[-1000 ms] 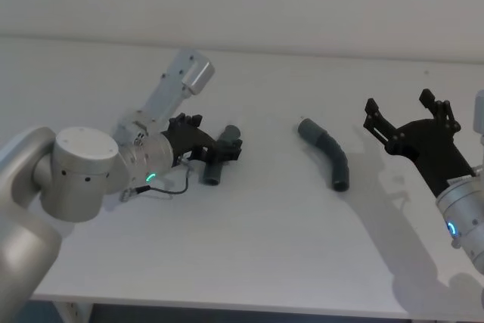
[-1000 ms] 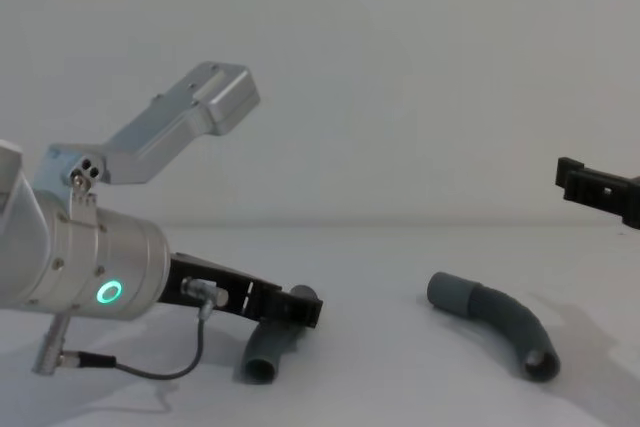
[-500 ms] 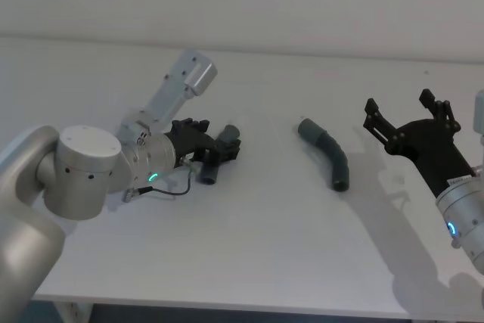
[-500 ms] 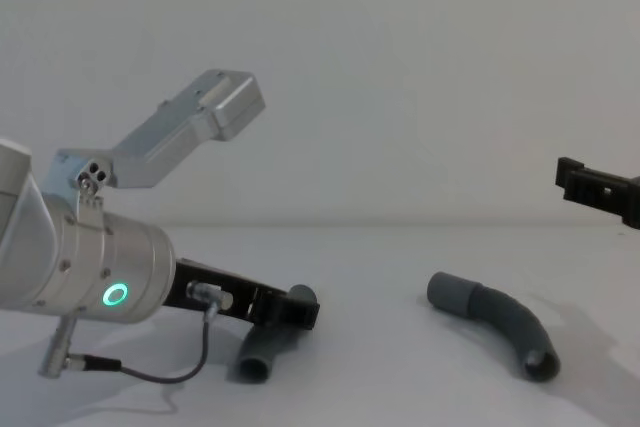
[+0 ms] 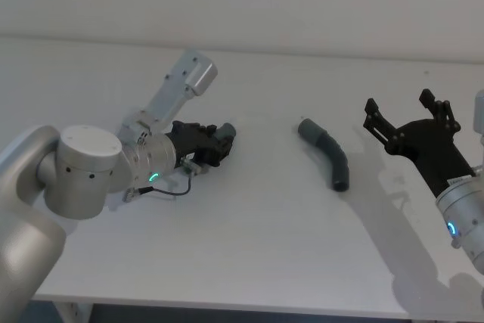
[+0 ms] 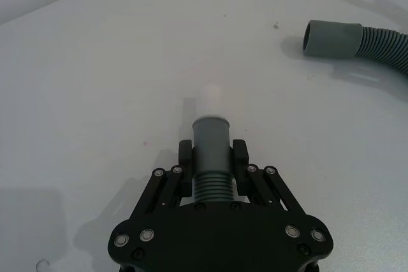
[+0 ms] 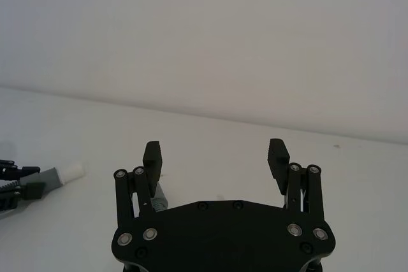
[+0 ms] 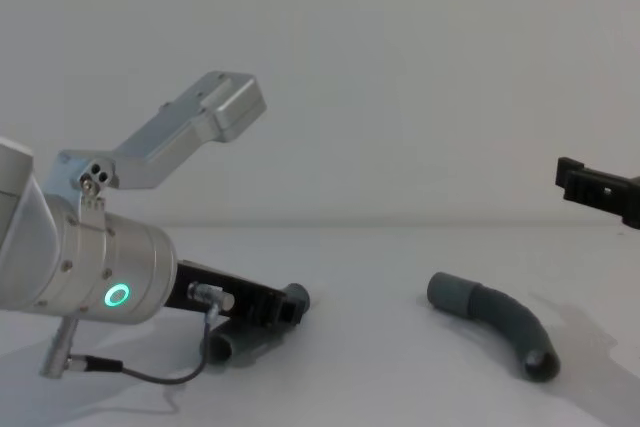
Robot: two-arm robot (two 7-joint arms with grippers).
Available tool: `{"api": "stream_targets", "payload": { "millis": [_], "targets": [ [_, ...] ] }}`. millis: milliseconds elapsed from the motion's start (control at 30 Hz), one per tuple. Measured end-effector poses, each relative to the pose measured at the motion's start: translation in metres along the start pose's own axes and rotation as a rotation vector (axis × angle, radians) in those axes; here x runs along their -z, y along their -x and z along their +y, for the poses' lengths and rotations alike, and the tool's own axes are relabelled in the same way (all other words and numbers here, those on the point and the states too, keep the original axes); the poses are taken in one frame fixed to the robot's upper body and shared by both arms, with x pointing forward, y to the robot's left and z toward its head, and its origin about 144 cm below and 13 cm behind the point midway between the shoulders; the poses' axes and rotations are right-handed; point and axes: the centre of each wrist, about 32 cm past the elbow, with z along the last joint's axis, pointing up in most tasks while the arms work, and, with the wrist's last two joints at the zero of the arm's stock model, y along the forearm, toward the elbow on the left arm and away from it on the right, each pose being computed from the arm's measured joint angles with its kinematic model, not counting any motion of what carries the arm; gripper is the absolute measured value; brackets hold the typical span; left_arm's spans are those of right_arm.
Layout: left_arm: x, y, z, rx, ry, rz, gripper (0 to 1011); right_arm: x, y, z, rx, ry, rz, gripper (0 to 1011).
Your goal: Use both hands to pick up one end of the pipe from the table, align the ends, and insert them.
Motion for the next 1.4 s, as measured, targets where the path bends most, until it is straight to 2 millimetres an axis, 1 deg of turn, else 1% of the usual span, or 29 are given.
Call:
{"api": "stream_targets", "payload": {
  "millis": [567,800,1000,1400],
  "targets": [
    [0.0,0.0,0.0,0.001,-0.001,0.001,354,0.001,0.001,0.003,-0.022,0.029,-0.02,1010],
    [0.0,0.0,0.0,0.002,-0.001,0.001,354,0.003,-0.001,0.007,-0.072,0.086,-0.064,1010],
    [0.0,0.0,0.0,0.002,-0.001,0.001,354,0.003,-0.003,0.014,-0.137,0.169,-0.114,1010],
    [0.0,0.0,0.0,0.002,-0.002,0.001,354,-0.002,-0.009,0.029,-0.209,0.323,-0.133,1010]
  ]
}}
